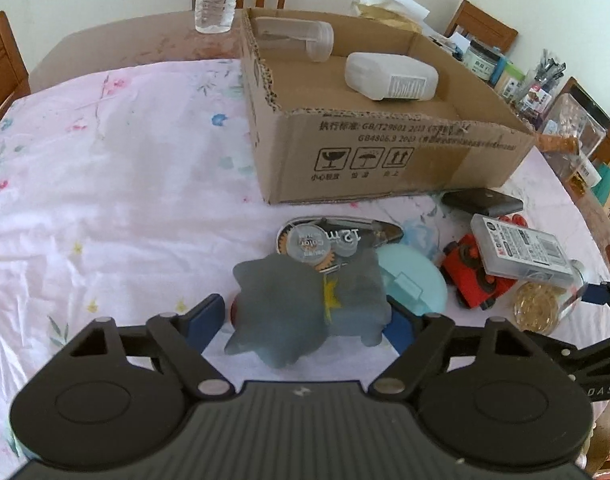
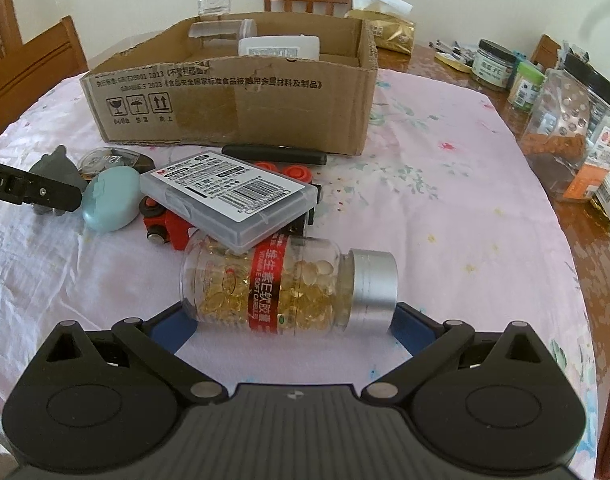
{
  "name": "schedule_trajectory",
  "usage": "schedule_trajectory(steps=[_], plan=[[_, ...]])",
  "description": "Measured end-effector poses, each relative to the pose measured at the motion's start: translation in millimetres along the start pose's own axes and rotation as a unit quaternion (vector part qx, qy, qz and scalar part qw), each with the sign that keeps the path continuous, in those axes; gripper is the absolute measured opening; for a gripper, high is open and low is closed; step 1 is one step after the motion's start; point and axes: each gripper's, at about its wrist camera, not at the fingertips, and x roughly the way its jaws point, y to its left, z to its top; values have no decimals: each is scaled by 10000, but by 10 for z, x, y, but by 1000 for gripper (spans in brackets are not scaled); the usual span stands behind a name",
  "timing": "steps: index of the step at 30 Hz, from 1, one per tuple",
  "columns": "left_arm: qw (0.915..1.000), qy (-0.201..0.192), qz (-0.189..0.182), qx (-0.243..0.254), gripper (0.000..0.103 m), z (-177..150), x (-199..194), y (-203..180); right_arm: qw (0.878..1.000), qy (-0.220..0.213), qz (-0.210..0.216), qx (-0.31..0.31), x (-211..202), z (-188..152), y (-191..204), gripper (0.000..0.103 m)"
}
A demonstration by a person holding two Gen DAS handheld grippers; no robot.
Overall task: Organize rigid objects
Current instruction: 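Grasp the grey plush toy with the left tool while the right tool lifts the bottle, then carry the plush toy and capsule bottle into the cardboard box and release both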
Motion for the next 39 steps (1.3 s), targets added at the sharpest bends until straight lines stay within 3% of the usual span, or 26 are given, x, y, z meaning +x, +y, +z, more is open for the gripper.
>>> schedule_trajectory(steps=[5, 10, 17, 21, 24, 27, 31, 35, 39], plan=[[10000, 4, 39, 37, 83, 1, 0, -26, 9997, -80, -37, 236, -22, 68, 29, 103], [9999, 34, 105, 119, 83, -10, -12, -57, 9990, -53, -362, 265, -13, 98, 36, 103], [9998, 37, 17, 189, 84, -16, -14, -18, 9985, -21, -290, 464, -28, 35, -75, 103], [9998, -10, -87, 161, 82, 24, 13, -20, 9991, -46, -303, 299, -17, 60, -11, 103], [9998, -2, -141, 139, 74, 42, -6, -24, 9993, -101, -292, 202, -37, 84, 28, 103], [9998, -12, 36, 179, 74, 35, -61, -45, 9994, -127, -292, 130, -57, 117, 55, 103], [9964, -167, 540, 629, 74, -31, -145, -132, 9994, -98, -329, 36, -57, 134, 72, 101], [9977, -10, 531, 416, 75, -86, -93, -104, 9994, -84, -345, -2, -55, 137, 71, 101], [9983, -97, 533, 222, 78, -90, -101, -91, 9993, -81, -373, 20, -59, 140, 78, 101]])
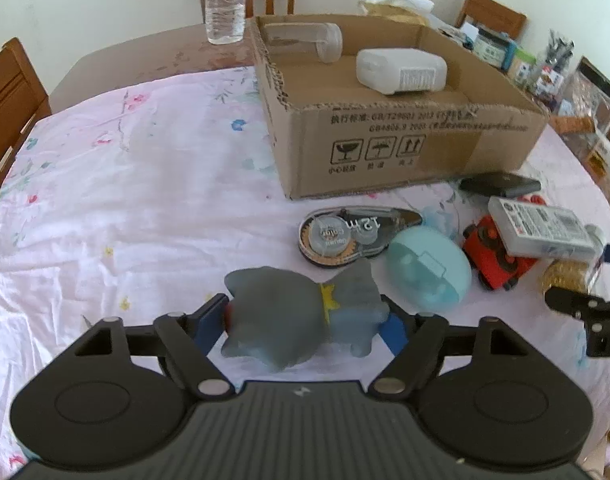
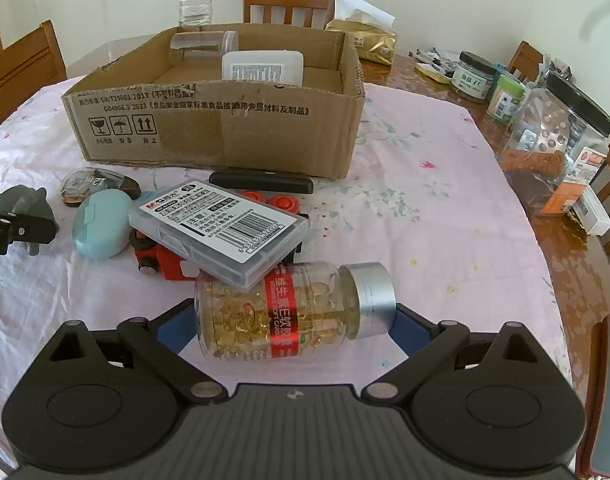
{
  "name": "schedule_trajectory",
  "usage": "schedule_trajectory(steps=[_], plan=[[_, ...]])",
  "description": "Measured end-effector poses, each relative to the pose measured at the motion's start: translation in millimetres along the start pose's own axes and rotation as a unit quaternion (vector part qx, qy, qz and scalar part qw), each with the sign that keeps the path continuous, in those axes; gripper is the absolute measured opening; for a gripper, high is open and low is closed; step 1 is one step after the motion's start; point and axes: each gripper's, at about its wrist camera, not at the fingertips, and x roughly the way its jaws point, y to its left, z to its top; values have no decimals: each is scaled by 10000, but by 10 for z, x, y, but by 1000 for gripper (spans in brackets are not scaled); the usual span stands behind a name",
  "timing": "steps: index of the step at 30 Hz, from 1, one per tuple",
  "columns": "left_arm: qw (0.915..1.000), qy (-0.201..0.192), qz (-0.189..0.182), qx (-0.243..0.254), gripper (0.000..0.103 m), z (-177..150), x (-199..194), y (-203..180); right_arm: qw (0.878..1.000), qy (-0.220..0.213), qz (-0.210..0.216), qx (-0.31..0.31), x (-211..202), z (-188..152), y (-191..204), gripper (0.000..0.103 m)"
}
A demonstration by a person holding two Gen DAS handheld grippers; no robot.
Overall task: Organize rigid objects
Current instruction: 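Carry the plush toy and capsule bottle into the cardboard box and release both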
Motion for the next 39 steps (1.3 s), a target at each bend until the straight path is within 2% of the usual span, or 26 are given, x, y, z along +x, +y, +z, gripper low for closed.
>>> schedule_trajectory(steps=[6, 8, 26, 33, 39], plan=[[9997, 43, -12, -222, 77, 3, 28, 23, 10000, -14, -66, 30, 20, 1, 17, 101], [9996, 34, -45, -275, 75, 8, 23, 32, 9999, -51, -107, 24, 18, 1, 16, 97], [9999, 80, 56, -136, 74, 88, -132, -51, 9999, -51, -90, 17, -185, -11, -197, 96], [9999, 115, -32, 7, 74, 256, -326, -130, 9998, -153, -51, -96, -374, 127, -341, 96], [9996, -162, -112, 182, 74, 506, -564, -209, 9988, -412, 120, -228, -551, 388, -431, 96]])
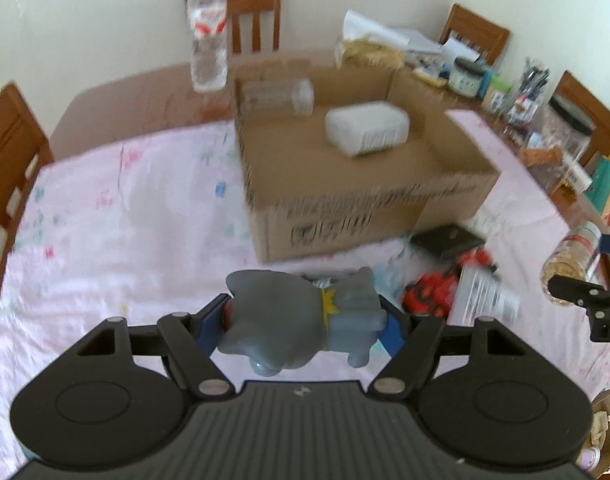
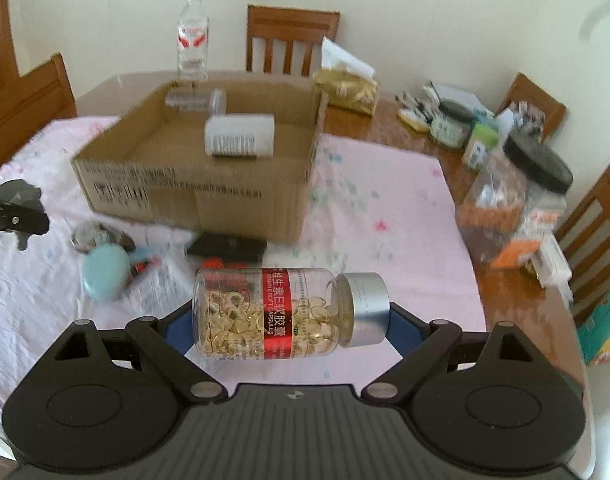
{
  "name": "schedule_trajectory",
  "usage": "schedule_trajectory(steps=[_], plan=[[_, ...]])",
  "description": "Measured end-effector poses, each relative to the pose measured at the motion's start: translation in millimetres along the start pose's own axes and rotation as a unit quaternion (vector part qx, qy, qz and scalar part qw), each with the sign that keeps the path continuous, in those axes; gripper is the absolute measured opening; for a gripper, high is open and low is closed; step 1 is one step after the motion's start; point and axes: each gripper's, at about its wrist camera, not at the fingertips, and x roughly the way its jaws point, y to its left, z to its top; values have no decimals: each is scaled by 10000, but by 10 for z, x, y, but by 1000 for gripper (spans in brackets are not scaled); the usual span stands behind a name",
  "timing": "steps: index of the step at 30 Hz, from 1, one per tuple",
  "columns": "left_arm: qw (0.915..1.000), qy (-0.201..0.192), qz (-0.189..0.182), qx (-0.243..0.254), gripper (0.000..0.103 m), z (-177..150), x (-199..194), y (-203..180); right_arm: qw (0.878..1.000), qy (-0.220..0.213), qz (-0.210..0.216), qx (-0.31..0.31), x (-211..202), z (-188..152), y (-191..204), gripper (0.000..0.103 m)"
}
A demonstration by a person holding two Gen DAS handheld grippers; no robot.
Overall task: Organize rigid objects
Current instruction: 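Carry the plush toy and capsule bottle into the cardboard box and release both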
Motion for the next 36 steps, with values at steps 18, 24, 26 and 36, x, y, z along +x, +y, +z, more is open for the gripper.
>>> schedule_trajectory(steps=[18, 24, 26, 36], plan=[[9959, -819, 79, 372, 86, 876, 386, -146, 9972, -501, 415, -356, 142, 842, 55, 96], [9949, -974, 256, -6, 99, 795, 360, -14, 9968, -492, 447, -447, 262, 982, 125, 96], [9952, -929, 287, -137, 99, 754, 329, 48, 9965, -468, 485, -500, 319, 1034, 162, 96], [9935, -850, 573, -489, 99, 514, 155, 302, 9953, -325, 572, -710, 690, 1311, 359, 96]])
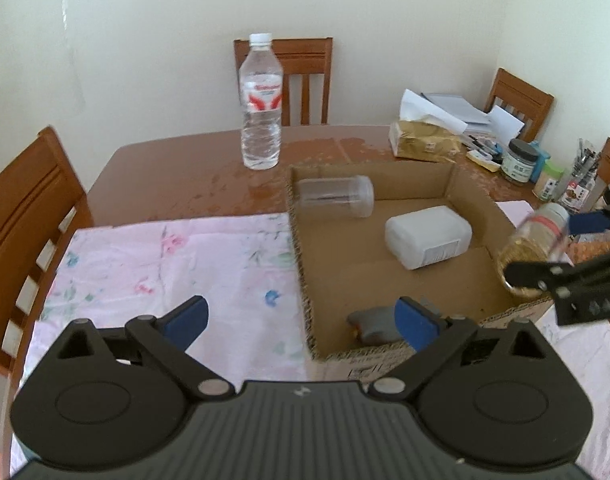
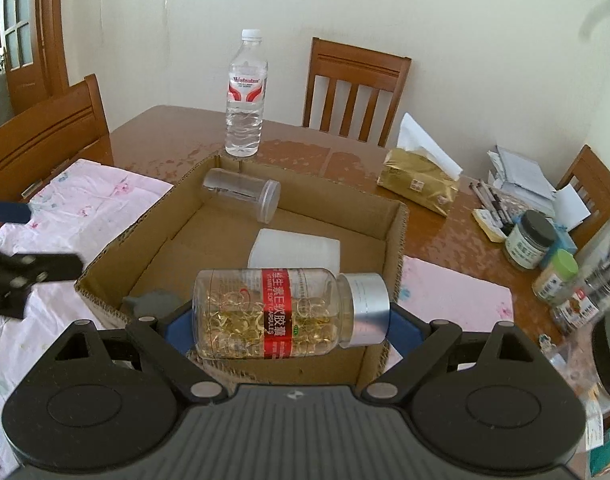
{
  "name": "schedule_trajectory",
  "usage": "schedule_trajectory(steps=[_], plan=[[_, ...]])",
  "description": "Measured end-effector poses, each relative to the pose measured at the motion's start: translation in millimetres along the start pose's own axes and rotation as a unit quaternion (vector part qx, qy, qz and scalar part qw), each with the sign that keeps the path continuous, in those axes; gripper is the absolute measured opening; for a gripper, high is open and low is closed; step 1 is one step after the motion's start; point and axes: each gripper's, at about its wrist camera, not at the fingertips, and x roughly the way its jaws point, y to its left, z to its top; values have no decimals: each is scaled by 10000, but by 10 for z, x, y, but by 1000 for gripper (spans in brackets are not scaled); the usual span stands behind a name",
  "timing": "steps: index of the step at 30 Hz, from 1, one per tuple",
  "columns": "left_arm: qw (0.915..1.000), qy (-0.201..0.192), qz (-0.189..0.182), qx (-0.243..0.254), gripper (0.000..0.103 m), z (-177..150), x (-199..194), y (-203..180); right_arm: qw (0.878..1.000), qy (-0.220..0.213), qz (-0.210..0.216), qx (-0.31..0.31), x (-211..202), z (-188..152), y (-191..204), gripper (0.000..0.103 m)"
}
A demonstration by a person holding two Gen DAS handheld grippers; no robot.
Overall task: Organize rigid objects
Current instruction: 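Carry the plush toy and capsule bottle into the cardboard box and release both, then move the right tool to the clear battery package and grasp it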
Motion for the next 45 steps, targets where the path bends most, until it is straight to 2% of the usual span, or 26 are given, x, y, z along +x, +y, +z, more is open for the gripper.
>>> schedule_trajectory(steps=[3, 5, 8, 16, 22, 27, 31, 35, 39, 45], plan=[[10000, 35, 11, -89, 99, -28, -11, 62, 10000, 55, 5, 10, 88, 55, 13, 96], [9999, 54, 28, -143, 99, -45, 0, 94, 9999, 79, 72, 25, 119, 85, 15, 103], [9998, 54, 62, -180, 99, -65, 6, 109, 10000, -23, 55, 14, 79, 106, 22, 103], [9997, 126, 109, -153, 99, -122, 18, 65, 9998, 104, -65, 177, -6, -7, -6, 103], [9998, 76, 193, -25, 99, -222, -56, -40, 9989, 190, -79, 430, -169, -250, -28, 103], [9998, -50, 190, -78, 100, -469, -217, -154, 9972, 232, -56, 704, -348, -598, -16, 103], [9997, 101, 199, -81, 100, -718, -335, -244, 9960, 323, -3, 829, -435, -909, 46, 103], [9988, 270, 402, 52, 100, -916, -449, -336, 9948, 483, 89, 889, -446, -1141, 153, 103], [9981, 334, 502, 140, 101, -1051, -510, -375, 9924, 590, 87, 1080, -432, -1256, 246, 103], [9983, 304, 307, 393, 103, -1097, -401, -369, 9844, 797, -54, 1569, -260, -1308, 330, 103]])
